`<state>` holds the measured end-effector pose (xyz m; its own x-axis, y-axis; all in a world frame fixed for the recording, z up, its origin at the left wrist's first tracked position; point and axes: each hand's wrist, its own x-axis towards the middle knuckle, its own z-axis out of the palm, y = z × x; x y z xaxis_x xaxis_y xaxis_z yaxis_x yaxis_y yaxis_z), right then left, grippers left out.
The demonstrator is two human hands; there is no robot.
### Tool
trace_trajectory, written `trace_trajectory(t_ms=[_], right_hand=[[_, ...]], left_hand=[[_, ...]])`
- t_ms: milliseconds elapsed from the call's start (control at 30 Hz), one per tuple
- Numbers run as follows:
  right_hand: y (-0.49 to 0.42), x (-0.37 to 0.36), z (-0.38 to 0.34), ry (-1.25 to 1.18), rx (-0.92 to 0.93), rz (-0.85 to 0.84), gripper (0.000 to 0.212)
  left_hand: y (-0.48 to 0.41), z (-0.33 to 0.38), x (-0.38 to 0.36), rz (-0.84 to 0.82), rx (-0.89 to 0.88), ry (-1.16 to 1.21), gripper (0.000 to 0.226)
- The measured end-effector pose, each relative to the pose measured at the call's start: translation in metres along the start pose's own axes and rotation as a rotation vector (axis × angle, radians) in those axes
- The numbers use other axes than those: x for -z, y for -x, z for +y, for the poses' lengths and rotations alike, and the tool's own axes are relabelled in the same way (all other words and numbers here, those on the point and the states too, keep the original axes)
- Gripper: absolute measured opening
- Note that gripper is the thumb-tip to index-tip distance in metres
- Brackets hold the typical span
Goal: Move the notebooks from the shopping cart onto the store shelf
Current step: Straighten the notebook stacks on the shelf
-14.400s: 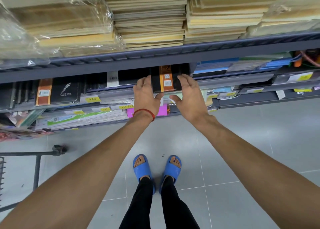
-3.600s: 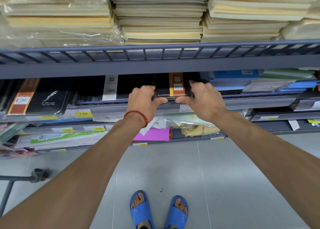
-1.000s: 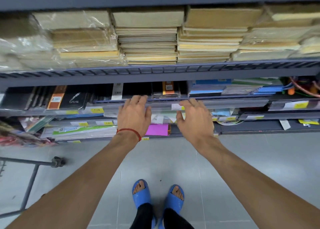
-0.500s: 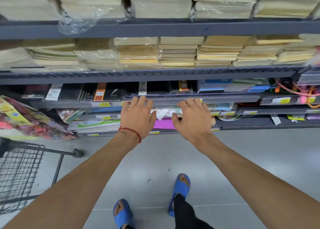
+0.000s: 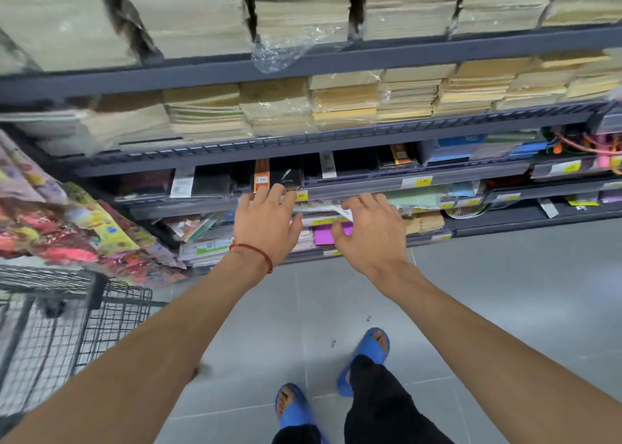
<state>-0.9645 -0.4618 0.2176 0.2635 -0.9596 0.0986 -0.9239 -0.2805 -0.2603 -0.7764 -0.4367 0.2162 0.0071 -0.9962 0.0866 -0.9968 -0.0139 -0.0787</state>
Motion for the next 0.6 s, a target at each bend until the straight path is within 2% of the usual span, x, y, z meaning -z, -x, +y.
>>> trace_trajectory(t_ms=[167, 367, 600], right_hand=[[-0.021, -0.012, -0.021, 0.006, 0.035, -0.060, 0.036], [-0.057, -0.057, -0.027, -0.036, 0.084, -0.151, 0.037], [-0.095, -0.124, -0.027, -0.071, 0.094, -0.251, 0.057]], left_hand=[[-0.006, -0.027, -0.013, -0.036, 0.023, -0.005, 0.039], [-0.020, -0.049, -0.054, -0.103, 0.136, 0.086, 0.042], [-0.047, -0.081, -0.121, -0.130, 0.184, 0.307, 0.067]])
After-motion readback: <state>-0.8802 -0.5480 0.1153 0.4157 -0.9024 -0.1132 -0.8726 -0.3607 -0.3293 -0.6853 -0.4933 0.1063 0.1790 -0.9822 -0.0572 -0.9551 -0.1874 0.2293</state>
